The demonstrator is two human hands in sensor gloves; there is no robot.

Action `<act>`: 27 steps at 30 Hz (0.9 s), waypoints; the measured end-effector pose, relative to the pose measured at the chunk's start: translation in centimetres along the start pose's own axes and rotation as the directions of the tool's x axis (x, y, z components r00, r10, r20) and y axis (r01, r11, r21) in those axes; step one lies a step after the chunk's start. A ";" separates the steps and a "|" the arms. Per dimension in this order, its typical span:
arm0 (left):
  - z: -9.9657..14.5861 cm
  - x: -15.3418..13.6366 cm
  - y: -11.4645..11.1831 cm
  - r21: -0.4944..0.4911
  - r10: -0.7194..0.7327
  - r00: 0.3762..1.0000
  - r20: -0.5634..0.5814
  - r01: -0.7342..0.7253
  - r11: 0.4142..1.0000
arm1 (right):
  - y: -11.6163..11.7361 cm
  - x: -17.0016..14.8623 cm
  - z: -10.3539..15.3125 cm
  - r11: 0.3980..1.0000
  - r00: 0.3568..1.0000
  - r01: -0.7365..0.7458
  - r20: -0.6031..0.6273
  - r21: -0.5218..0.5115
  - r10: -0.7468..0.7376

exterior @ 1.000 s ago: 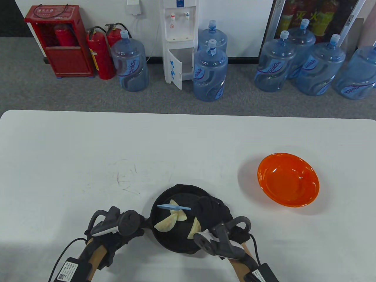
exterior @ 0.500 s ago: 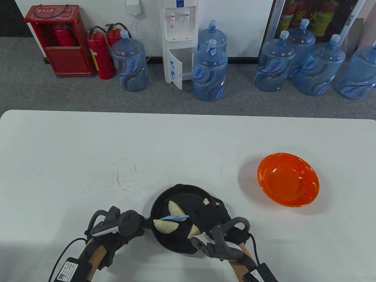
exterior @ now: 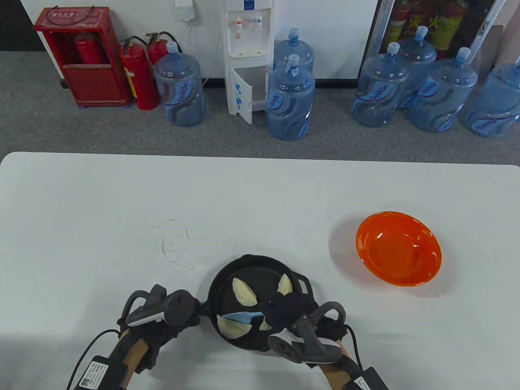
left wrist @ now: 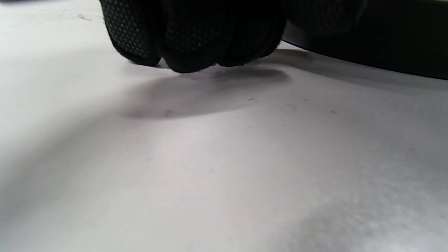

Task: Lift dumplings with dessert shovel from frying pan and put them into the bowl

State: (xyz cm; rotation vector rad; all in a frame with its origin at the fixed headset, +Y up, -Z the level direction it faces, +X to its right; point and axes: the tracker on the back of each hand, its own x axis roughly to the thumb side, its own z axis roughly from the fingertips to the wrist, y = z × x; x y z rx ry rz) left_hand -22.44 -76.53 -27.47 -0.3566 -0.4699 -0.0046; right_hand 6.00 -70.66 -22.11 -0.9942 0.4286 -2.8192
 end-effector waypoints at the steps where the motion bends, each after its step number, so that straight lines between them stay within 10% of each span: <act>1: 0.0 0.0 0.0 0.000 0.000 1.000 0.000 0.000 1.000 | 0.0 -0.1 0.0 1.000 1.000 0.012 0.004 0.015 -0.012; 11: 0.0 0.0 0.0 0.002 -0.002 1.000 -0.001 0.002 1.000 | 1.0 -2.1 0.2 0.951 0.979 0.203 -0.070 0.236 -0.191; 27: -0.1 -0.1 0.0 -0.001 -0.002 1.000 0.003 0.002 1.000 | 2.0 -6.2 0.7 0.814 0.825 0.552 -0.260 0.182 -0.501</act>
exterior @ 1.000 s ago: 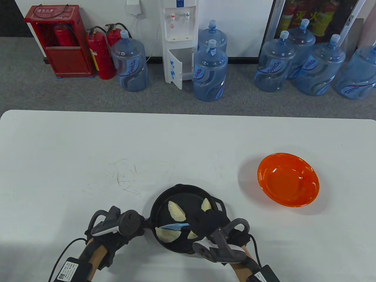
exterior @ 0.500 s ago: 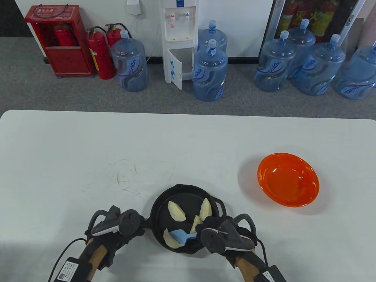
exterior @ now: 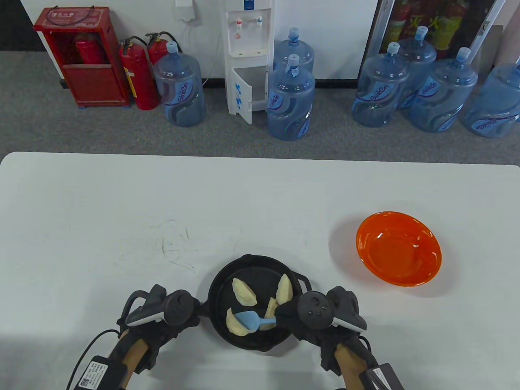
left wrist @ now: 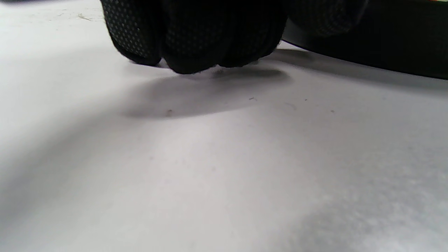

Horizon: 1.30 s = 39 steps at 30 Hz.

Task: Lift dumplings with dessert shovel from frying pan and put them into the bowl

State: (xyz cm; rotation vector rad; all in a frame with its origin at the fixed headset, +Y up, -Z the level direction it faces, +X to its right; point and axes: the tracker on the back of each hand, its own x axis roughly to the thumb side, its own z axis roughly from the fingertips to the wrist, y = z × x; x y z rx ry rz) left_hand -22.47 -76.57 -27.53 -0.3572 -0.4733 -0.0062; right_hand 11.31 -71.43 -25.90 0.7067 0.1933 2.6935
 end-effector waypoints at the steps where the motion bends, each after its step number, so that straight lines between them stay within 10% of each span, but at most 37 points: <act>1: 0.0 0.0 0.0 0.000 0.000 1.000 0.000 0.000 1.000 | -0.2 -0.2 0.1 1.000 1.000 0.016 -0.006 -0.013 -0.016; 39: 0.0 0.0 0.0 0.003 -0.003 1.000 -0.003 0.003 1.000 | -6.3 -10.2 6.3 0.829 0.782 -0.051 -0.538 -0.557 -0.314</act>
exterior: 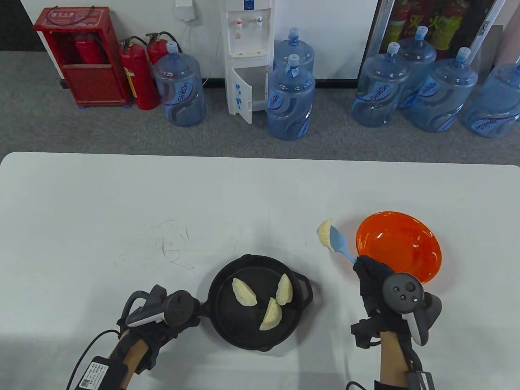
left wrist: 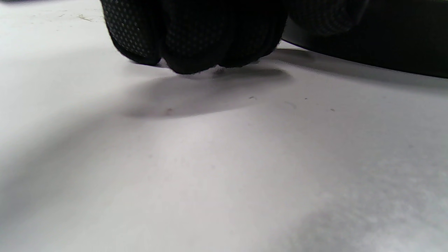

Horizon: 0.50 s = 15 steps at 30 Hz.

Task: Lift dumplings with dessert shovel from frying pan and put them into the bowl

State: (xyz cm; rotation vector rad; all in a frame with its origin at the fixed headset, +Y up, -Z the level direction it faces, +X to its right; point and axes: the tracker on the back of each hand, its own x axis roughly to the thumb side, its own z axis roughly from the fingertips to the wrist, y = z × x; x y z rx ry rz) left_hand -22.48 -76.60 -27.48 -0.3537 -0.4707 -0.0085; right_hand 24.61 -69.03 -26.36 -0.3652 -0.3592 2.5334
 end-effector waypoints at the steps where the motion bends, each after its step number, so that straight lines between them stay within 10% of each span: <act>1: 0.0 0.0 0.0 0.000 -0.001 1.000 0.000 0.001 1.000 | -0.1 -0.5 -0.1 1.000 0.999 -0.005 -0.032 -0.018 0.004; 15: 0.0 0.0 -0.1 0.001 -0.002 1.000 0.000 0.002 1.000 | -0.8 -3.9 -0.8 0.992 0.960 -0.109 -0.267 -0.065 0.088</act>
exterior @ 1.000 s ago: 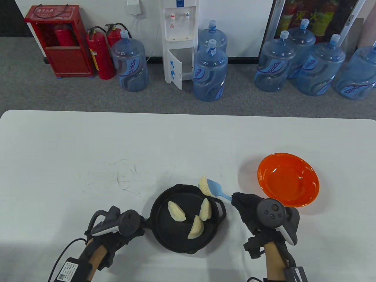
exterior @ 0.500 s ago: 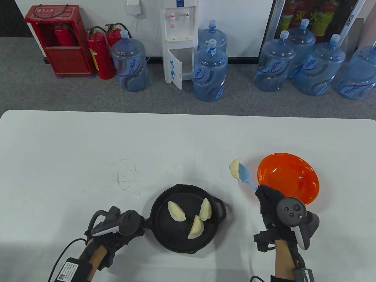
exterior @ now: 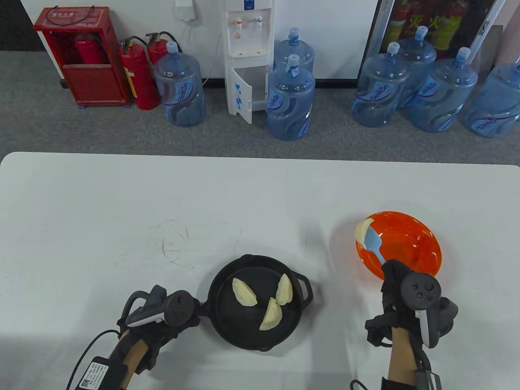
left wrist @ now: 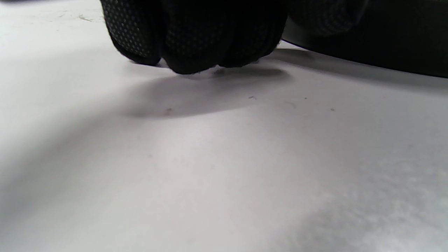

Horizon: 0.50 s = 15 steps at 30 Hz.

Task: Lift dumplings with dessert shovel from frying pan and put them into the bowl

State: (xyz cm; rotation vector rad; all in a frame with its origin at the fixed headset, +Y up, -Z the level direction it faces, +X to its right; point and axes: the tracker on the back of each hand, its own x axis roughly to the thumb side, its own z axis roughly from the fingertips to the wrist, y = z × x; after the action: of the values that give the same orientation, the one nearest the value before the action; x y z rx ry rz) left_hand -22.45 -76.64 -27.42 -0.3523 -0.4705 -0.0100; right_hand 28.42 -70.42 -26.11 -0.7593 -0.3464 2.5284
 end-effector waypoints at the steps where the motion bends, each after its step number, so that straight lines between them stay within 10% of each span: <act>1: 0.0 0.0 0.0 0.000 0.000 1.000 0.000 0.000 1.000 | 0.0 -0.1 -0.1 1.000 1.000 -0.006 -0.007 0.004 0.006; 15: 0.0 0.0 0.0 0.000 0.000 1.000 -0.001 0.000 1.000 | -0.4 -1.6 -1.0 0.987 0.983 -0.149 -0.099 0.056 0.154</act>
State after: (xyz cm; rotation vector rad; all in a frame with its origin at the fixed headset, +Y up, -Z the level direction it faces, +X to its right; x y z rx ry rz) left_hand -22.45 -76.67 -27.39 -0.3525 -0.4695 -0.0102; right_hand 30.29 -70.85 -26.04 -0.9249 -0.1977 2.6154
